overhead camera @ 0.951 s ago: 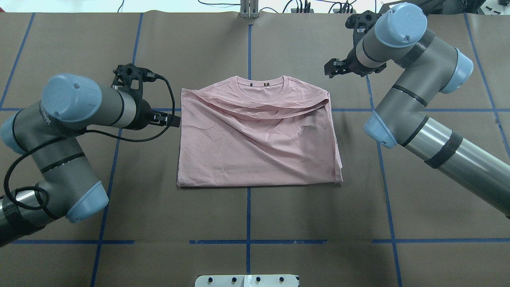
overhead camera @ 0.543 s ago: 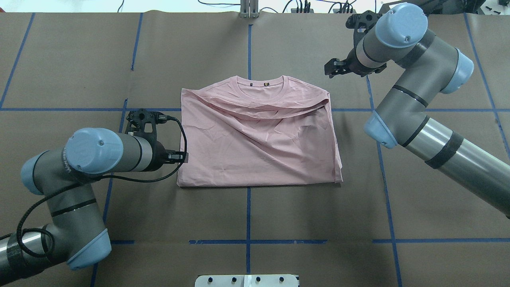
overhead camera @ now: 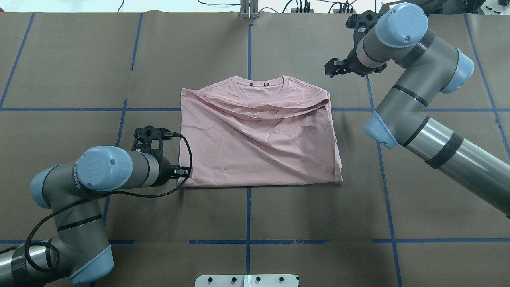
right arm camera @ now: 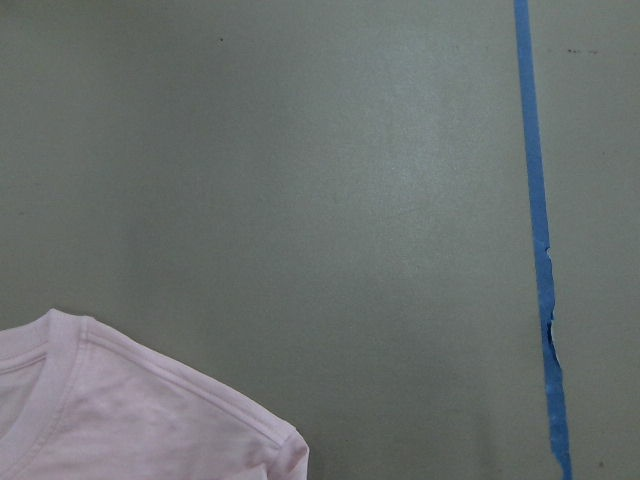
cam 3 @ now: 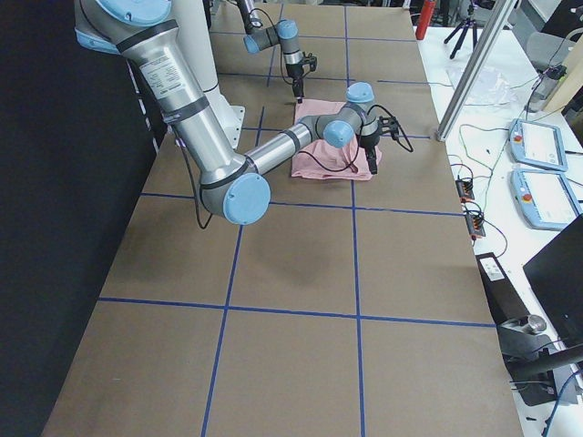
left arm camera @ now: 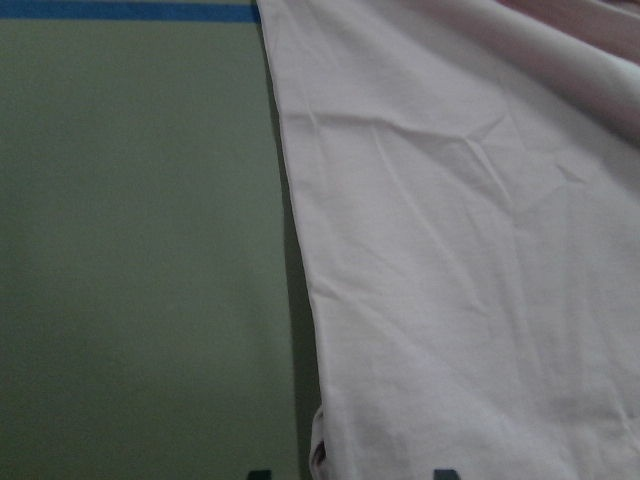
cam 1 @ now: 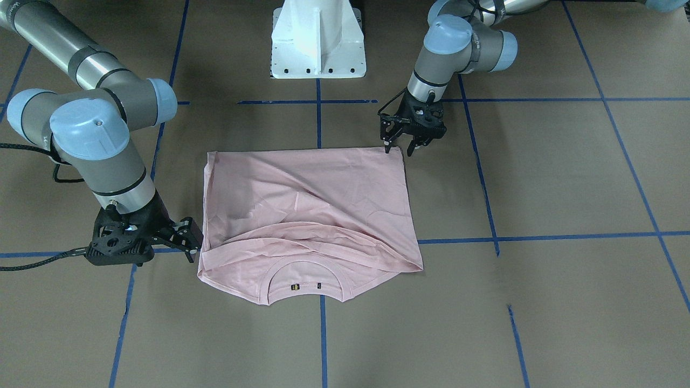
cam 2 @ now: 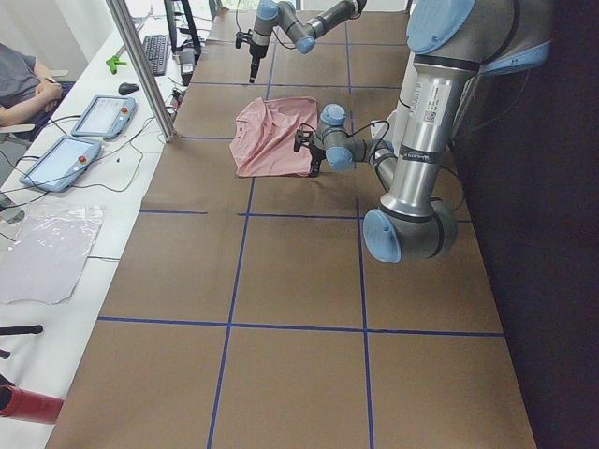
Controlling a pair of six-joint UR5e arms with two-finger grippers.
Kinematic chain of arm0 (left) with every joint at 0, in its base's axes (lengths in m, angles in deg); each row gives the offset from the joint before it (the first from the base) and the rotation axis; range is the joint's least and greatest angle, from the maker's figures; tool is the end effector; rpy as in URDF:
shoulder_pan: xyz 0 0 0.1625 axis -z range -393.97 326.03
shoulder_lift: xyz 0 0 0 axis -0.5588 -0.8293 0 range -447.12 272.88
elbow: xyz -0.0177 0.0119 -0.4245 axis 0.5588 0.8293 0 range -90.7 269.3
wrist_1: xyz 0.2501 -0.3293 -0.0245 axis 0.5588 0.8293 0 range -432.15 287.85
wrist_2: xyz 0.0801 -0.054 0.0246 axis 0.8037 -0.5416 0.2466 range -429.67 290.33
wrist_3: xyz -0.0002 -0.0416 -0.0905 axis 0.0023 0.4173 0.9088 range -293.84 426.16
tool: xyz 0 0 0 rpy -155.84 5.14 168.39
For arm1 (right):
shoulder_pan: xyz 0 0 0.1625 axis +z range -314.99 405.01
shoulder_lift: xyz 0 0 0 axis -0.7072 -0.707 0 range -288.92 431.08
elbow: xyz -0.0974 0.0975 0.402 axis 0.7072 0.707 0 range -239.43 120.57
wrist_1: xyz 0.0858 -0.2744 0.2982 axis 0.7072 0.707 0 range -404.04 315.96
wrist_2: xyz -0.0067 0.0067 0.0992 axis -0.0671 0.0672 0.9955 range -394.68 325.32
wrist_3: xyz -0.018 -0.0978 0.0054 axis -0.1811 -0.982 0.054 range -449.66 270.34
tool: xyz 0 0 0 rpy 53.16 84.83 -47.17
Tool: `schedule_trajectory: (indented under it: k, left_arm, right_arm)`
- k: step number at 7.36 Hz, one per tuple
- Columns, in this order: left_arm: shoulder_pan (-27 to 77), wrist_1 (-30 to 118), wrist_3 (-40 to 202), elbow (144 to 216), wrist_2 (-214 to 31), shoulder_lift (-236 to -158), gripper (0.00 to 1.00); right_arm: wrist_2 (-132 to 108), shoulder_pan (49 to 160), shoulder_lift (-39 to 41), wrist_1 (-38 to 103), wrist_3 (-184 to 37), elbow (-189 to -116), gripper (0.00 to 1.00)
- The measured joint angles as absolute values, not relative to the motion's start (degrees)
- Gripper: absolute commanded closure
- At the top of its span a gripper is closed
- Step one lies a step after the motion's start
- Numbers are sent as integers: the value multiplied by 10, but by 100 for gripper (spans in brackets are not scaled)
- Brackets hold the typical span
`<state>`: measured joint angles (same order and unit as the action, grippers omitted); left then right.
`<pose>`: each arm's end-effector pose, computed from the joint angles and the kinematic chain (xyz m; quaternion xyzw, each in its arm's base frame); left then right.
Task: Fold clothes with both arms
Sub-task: 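Lower the left gripper to the folded shirt's side edge nearest it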
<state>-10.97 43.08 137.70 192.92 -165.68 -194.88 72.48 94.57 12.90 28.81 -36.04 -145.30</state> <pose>0.5061 -0.3484 0.3343 0.1245 0.4591 -0.0100 0.8795 -0.3809 -0.6070 0.3385 0.1561 -0.3699 0.0483 0.9146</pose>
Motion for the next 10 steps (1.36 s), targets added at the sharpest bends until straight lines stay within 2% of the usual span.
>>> schedule_trajectory:
  k: [9,10]
  left_arm:
    - [-115,428,1377,1924,-1659,-1953,51]
    - [-115,428,1377,1922,-1659,-1954,59]
  right_arm:
    - [725,946,128,288,-361,-1452,0]
    - [725,946,128,288,-361,-1452,0]
